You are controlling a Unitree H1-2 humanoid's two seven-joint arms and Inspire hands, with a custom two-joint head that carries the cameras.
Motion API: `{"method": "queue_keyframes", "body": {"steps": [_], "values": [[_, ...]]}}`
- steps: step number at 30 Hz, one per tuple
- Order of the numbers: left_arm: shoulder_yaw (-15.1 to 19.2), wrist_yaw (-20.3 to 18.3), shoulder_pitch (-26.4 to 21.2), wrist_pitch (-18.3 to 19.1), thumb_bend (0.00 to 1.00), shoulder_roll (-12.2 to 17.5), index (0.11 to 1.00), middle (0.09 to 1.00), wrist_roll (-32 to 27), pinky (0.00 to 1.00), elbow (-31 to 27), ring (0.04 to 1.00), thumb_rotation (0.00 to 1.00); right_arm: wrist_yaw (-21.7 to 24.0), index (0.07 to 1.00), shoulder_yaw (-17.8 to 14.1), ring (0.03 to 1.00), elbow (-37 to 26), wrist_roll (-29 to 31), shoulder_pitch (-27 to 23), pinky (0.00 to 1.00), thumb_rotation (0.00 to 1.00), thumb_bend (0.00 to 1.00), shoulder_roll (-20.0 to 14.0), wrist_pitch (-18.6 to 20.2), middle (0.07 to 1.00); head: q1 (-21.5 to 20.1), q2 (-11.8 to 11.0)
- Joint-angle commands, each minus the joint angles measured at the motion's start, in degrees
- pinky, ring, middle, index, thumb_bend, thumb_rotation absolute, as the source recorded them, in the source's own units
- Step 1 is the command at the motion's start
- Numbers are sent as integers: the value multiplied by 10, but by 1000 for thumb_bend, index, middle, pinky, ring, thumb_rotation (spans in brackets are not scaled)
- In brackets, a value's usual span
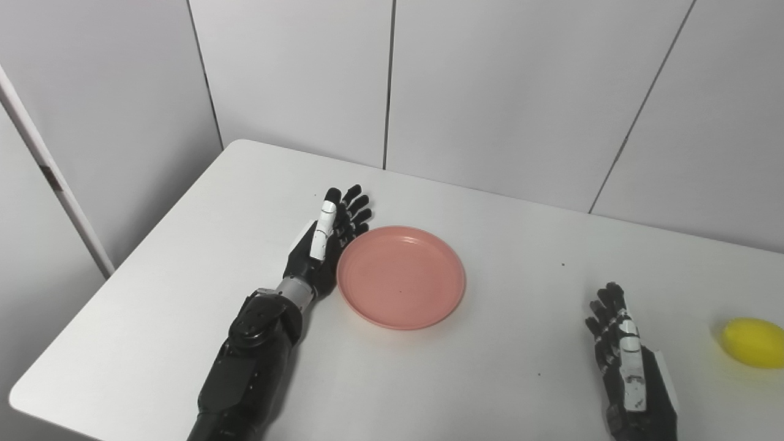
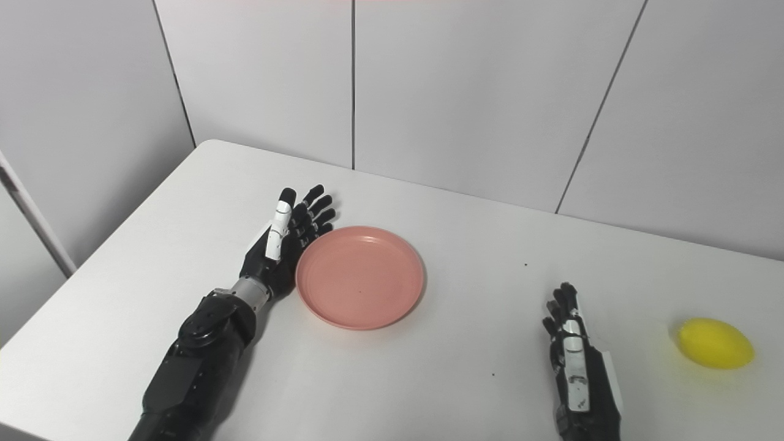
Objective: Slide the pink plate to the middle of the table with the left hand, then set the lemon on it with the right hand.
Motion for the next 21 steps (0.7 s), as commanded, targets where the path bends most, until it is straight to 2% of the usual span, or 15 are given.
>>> {"method": "queue_keyframes", "body": {"steps": [1, 21], "values": [[-7, 6, 6, 4, 697, -12, 976, 972, 12, 990, -7, 967, 1000, 0, 1000, 1, 1000, 7, 1, 10, 1000, 1000, 688, 6, -11, 1000, -1, 1], [-40, 23, 33, 44, 737, -66, 979, 976, 35, 989, -75, 967, 1000, 0, 1000, 3, 1000, 3, -6, 9, 1000, 1000, 685, 12, -14, 1000, -28, 19]]}}
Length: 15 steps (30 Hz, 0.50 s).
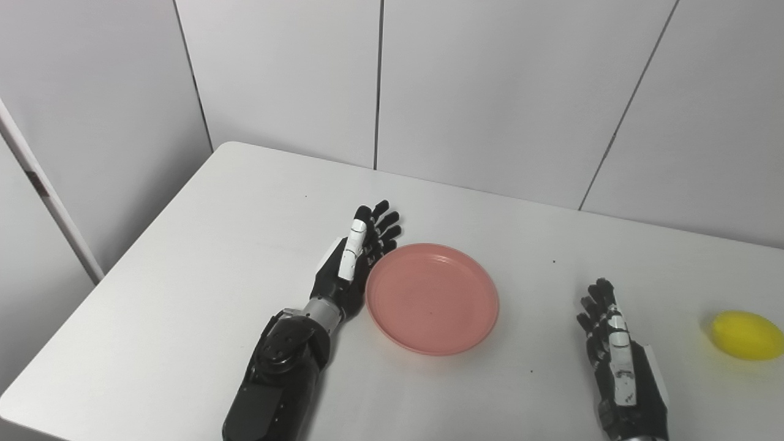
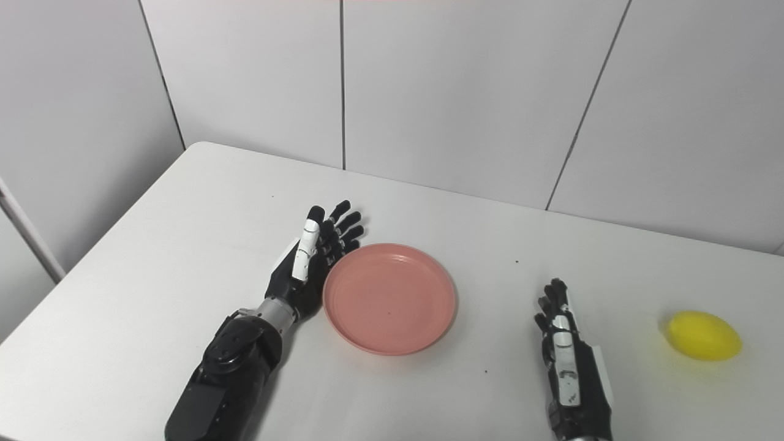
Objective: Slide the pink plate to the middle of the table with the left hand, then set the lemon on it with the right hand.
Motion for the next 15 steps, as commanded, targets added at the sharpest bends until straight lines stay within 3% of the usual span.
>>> {"method": "queue_keyframes", "body": {"steps": [1, 15], "values": [[-5, 3, 2, 12, 739, -4, 981, 978, 5, 991, -10, 970, 1000, 1, 1000, 3, 1000, 5, 2, 10, 1000, 1000, 682, 8, -15, 1000, -4, 3], [-31, 13, 10, 46, 729, -44, 993, 993, 18, 1000, -54, 982, 1000, 1, 1000, 5, 1000, 6, 4, 8, 1000, 1000, 672, 16, -11, 1000, -26, 16]]}}
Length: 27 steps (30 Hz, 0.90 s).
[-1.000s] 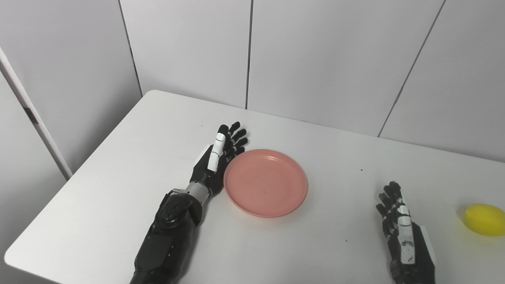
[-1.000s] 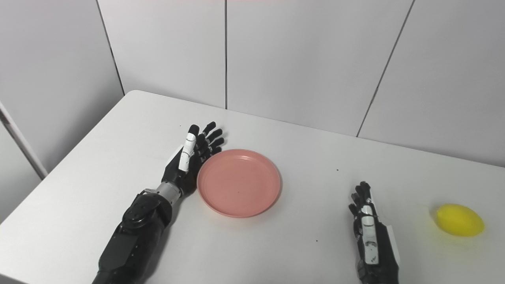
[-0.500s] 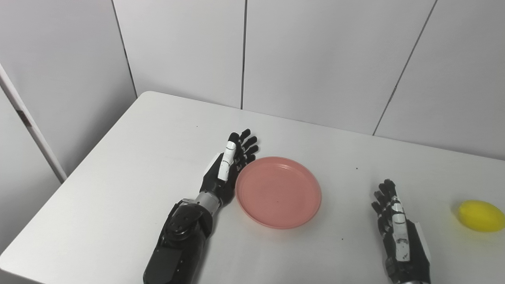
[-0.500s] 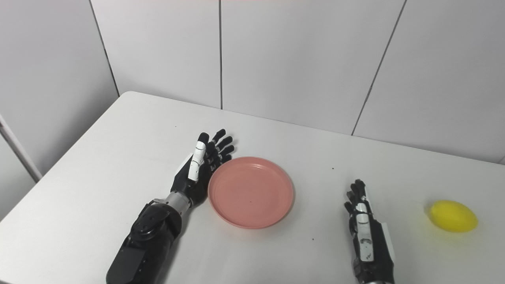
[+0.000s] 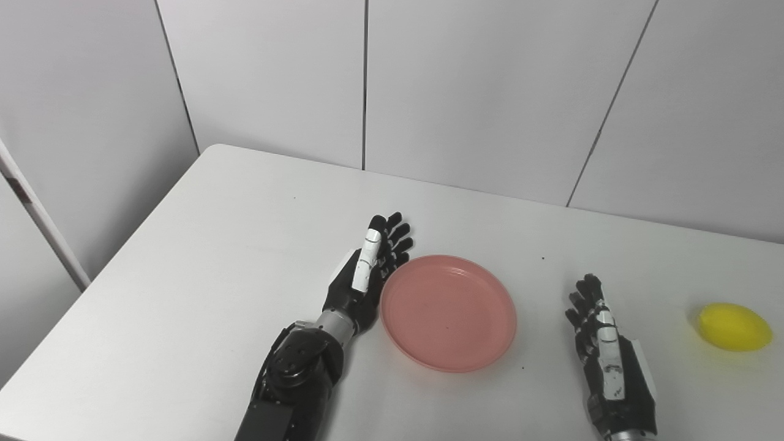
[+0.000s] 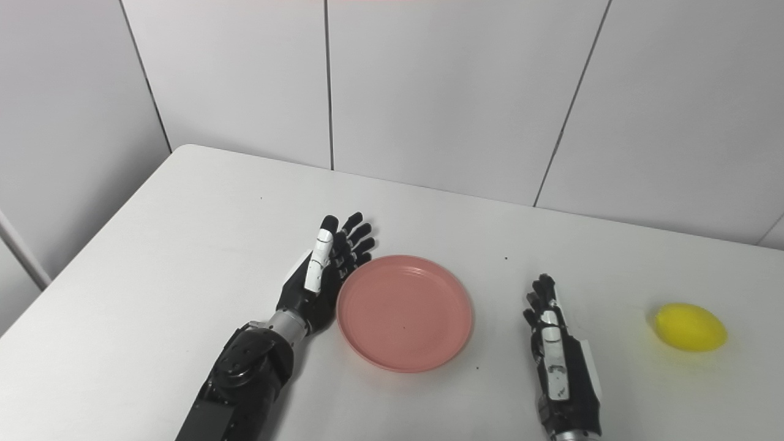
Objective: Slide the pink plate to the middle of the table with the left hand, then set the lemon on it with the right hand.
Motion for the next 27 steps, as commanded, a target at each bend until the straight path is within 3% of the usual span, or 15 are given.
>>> {"method": "queue_keyframes", "body": {"steps": [1, 15, 27], "values": [[-12, -5, -7, 6, 733, -10, 992, 993, 4, 1000, -14, 983, 1000, 1, 1000, 4, 1000, 7, 4, 8, 1000, 1000, 669, 10, -11, 1000, 1, 0], [-18, -4, -8, 4, 742, -12, 1000, 1000, 4, 1000, -13, 993, 1000, -1, 1000, 4, 1000, 4, 0, 6, 1000, 1000, 663, 14, -10, 1000, -10, 5], [-5, -7, -3, -8, 738, 9, 1000, 1000, 4, 1000, -16, 997, 1000, -2, 1000, 4, 1000, 4, -1, 6, 1000, 1000, 661, 18, -12, 1000, -19, 6]]}}
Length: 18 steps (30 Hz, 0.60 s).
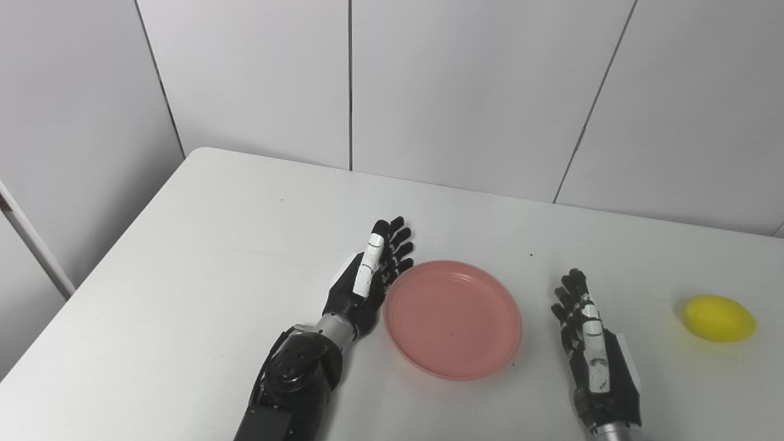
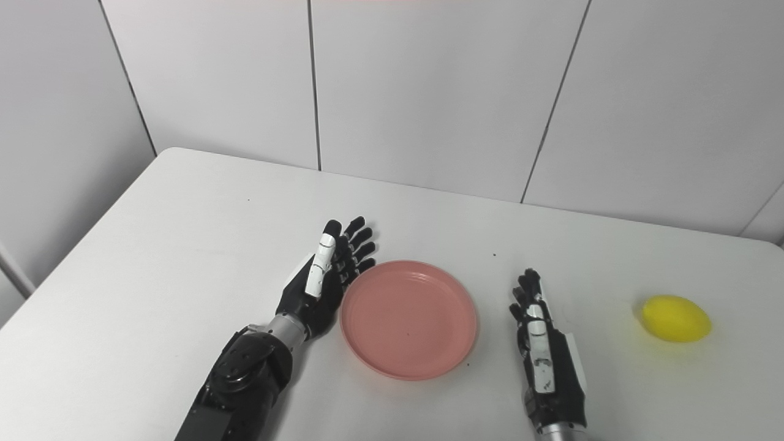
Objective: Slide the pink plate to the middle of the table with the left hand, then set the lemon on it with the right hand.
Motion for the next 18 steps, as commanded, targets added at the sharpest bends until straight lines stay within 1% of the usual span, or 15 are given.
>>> {"method": "queue_keyframes", "body": {"steps": [1, 5, 14, 18], "values": [[6, -3, -3, -12, 738, 4, 1000, 1000, -1, 1000, -13, 997, 1000, 0, 1000, 4, 1000, 3, 2, 7, 1000, 1000, 661, 9, -12, 1000, -1, 0], [8, -1, 1, -16, 746, 12, 1000, 1000, 6, 1000, -16, 999, 1000, -1, 1000, 5, 1000, 1, 2, 7, 1000, 1000, 658, 10, -9, 1000, -4, 0], [10, -10, 22, -49, 762, 32, 1000, 1000, 13, 1000, -27, 993, 1000, -3, 1000, 5, 1000, 3, 0, 6, 1000, 1000, 666, 12, -6, 1000, -12, 0], [11, -10, 32, -59, 760, 36, 999, 999, 16, 998, -37, 986, 1000, -2, 1000, 5, 1000, 3, -1, 5, 1000, 1000, 659, 12, -7, 1000, -14, 0]]}}
